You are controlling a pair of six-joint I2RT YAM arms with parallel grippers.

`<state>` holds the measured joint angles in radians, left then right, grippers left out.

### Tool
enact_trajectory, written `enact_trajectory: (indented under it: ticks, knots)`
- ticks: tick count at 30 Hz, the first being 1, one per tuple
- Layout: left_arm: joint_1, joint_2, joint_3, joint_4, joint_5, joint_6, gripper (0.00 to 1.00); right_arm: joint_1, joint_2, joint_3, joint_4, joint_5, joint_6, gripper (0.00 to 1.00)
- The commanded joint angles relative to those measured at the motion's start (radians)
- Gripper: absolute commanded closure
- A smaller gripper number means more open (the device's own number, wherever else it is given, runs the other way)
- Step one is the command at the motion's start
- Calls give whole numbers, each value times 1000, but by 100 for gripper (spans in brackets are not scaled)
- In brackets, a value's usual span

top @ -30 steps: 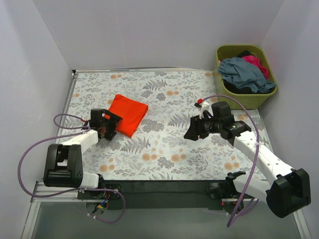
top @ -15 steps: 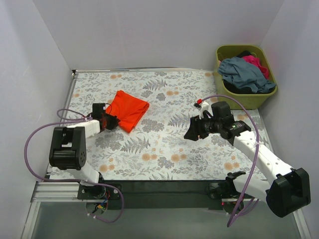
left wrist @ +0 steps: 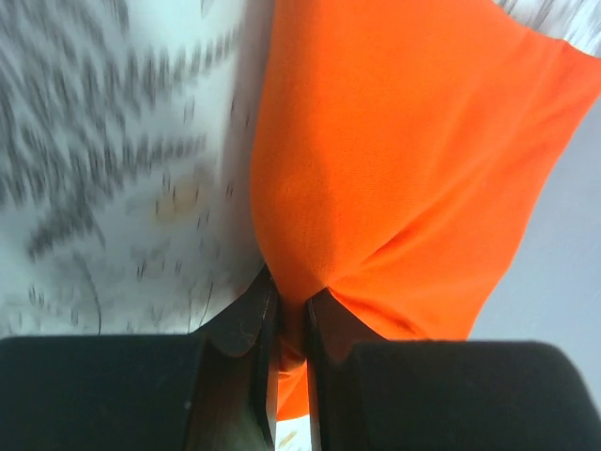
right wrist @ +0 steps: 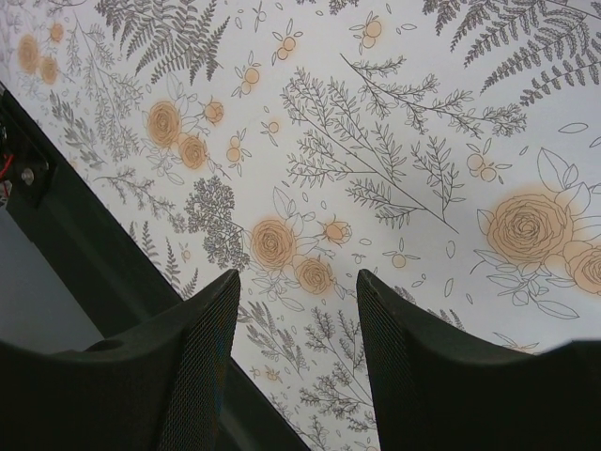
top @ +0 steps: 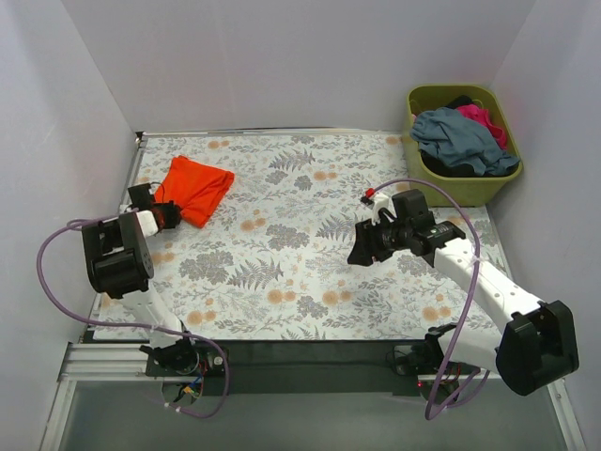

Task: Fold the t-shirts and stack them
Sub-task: Neatly place the folded tshirt to the corner

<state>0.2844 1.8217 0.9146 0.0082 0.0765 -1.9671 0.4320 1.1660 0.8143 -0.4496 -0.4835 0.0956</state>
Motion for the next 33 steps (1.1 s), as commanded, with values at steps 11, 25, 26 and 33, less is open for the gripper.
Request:
enact_trajectory:
  ticks: [11, 25, 26, 33]
  knots:
    - [36, 261, 297, 95, -242, -378, 100, -4, 58, 97, -50, 29, -54, 49]
    - [18, 323, 397, 102, -202, -277, 41, -4, 72, 126, -54, 20, -47, 49]
    - [15, 303, 374, 102, -202, -263, 38, -4, 58, 126, -52, 20, -45, 49]
    - [13, 70, 124, 92, -169, -124, 28, -4, -31, 112, -66, 31, -25, 49]
